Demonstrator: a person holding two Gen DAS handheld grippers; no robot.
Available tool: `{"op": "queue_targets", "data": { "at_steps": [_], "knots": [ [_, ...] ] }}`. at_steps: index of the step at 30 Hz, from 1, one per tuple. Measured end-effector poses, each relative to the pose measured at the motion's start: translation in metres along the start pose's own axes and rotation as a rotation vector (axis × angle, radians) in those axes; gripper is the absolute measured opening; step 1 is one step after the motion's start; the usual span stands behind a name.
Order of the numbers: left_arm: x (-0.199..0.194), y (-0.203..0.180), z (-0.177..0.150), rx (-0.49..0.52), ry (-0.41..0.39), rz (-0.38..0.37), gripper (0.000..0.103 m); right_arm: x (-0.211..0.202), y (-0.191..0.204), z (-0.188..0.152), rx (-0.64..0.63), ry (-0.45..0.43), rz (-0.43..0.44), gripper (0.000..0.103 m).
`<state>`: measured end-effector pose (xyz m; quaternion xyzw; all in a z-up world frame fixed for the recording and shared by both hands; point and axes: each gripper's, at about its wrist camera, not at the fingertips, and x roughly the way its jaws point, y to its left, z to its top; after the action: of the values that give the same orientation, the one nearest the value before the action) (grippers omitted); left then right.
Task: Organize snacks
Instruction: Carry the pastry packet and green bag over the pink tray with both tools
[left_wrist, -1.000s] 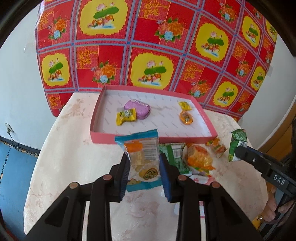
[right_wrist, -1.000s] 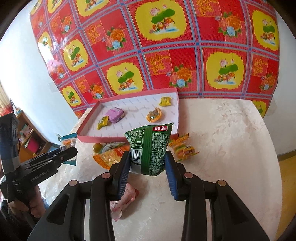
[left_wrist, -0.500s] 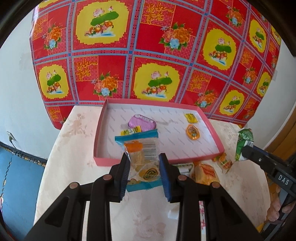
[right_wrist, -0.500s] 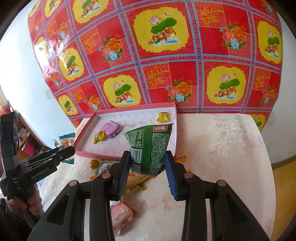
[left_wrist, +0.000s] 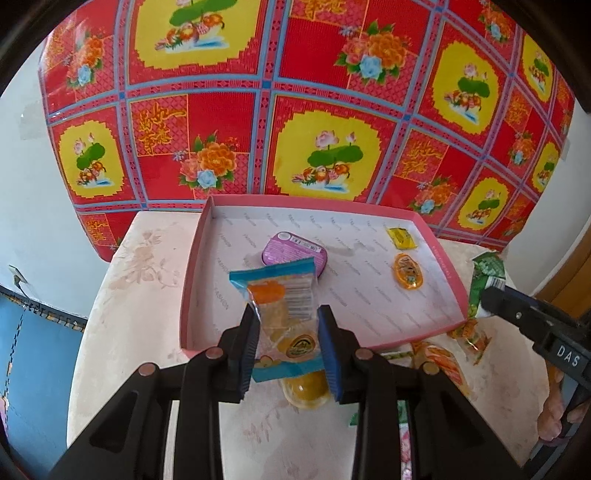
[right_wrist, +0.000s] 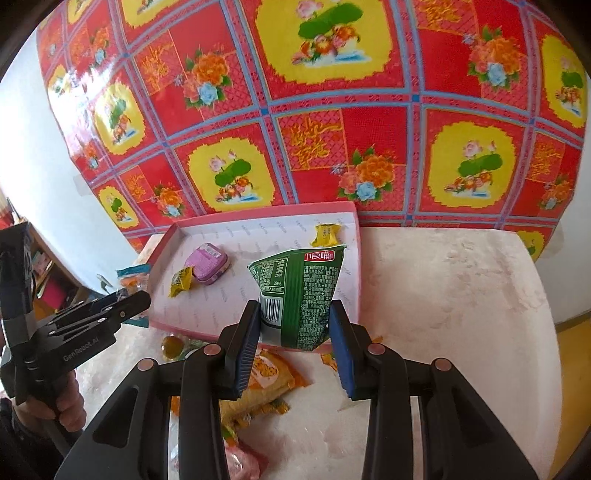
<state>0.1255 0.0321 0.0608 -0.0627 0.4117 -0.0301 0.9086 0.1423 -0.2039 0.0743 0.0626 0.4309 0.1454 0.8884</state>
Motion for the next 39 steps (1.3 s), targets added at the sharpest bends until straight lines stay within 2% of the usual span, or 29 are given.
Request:
{"op": "queue_targets", "data": {
  "at_steps": [16, 39],
  "knots": [
    [0.049, 0.010, 0.002, -0.022, 0.095, 0.014, 0.033, 0.052, -0.005, 0.006, -0.012, 0.079, 0.002, 0.038],
    [0.077, 0.003, 0.012, -0.027, 0.103, 0.127, 0.035, 0.080, -0.002, 0.014, -0.024, 0.097, 0.010, 0.038]
  ]
}}
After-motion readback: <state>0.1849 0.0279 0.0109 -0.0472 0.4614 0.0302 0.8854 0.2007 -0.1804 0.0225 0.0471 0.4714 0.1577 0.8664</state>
